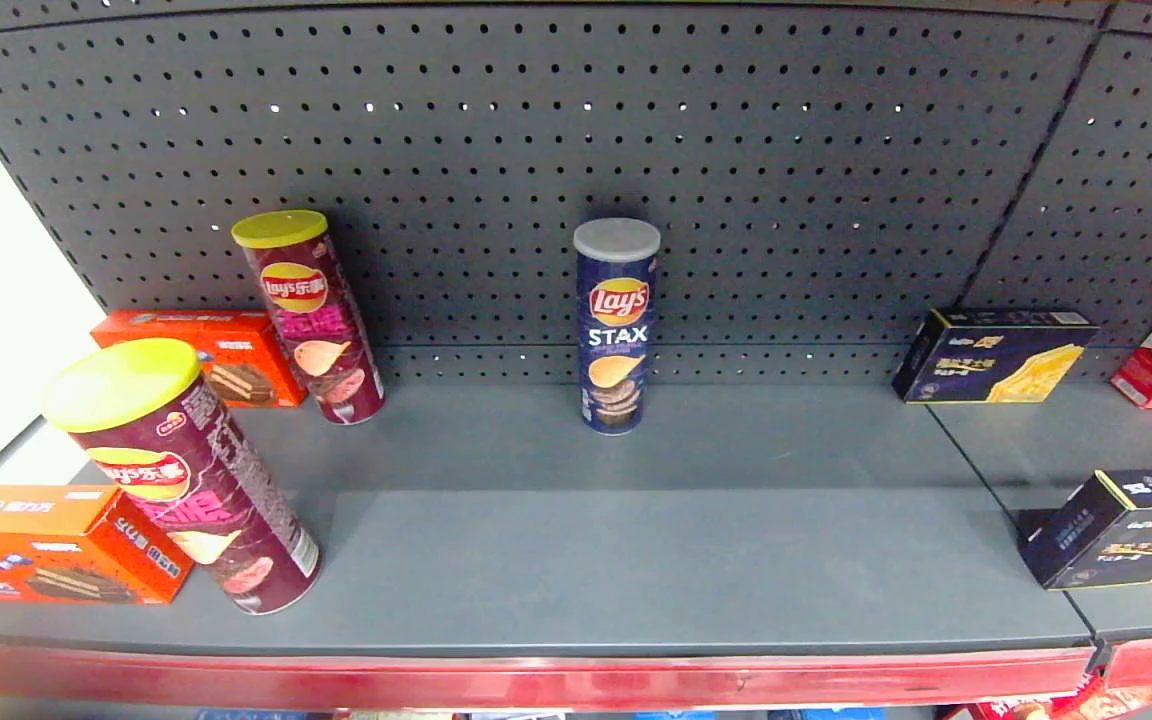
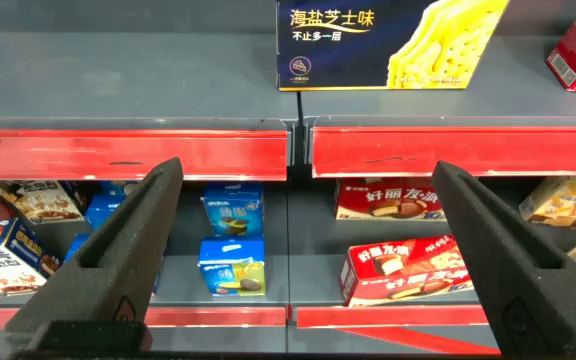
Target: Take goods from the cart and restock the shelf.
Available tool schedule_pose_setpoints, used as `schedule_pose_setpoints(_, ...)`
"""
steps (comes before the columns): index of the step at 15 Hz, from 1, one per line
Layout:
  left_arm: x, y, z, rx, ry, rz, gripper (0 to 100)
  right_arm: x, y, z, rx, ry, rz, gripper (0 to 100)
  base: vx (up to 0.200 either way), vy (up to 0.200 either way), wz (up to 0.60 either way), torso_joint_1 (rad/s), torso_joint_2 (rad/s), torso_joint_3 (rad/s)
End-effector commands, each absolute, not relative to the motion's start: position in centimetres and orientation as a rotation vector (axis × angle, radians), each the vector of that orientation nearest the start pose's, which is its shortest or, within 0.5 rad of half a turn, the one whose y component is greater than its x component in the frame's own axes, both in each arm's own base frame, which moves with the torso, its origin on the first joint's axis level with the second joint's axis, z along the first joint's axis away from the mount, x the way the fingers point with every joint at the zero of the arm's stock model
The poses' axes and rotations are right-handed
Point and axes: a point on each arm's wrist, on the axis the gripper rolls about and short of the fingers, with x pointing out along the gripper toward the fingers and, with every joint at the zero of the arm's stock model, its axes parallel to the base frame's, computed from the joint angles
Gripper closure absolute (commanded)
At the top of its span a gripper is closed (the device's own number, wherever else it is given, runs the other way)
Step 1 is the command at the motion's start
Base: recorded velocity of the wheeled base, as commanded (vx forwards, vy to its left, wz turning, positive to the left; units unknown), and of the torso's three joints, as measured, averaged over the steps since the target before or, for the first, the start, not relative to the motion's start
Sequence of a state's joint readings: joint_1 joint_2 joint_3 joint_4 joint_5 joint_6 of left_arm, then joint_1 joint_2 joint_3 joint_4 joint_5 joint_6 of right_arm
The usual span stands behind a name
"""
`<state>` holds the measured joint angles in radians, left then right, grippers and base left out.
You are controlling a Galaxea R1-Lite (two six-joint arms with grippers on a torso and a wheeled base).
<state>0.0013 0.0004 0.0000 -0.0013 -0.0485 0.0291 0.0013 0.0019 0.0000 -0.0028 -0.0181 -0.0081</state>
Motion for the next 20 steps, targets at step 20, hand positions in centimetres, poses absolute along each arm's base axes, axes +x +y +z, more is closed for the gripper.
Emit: schedule_pose_setpoints(20, -2.28, -0.11, 7.56, 0.031, -0.002, -0.048, 0, -2.26, -0.05, 7.59, -0.006, 0.0, -0.02, 0, 0.0, 0.0, 0.36, 0.001, 0.0, 0.002)
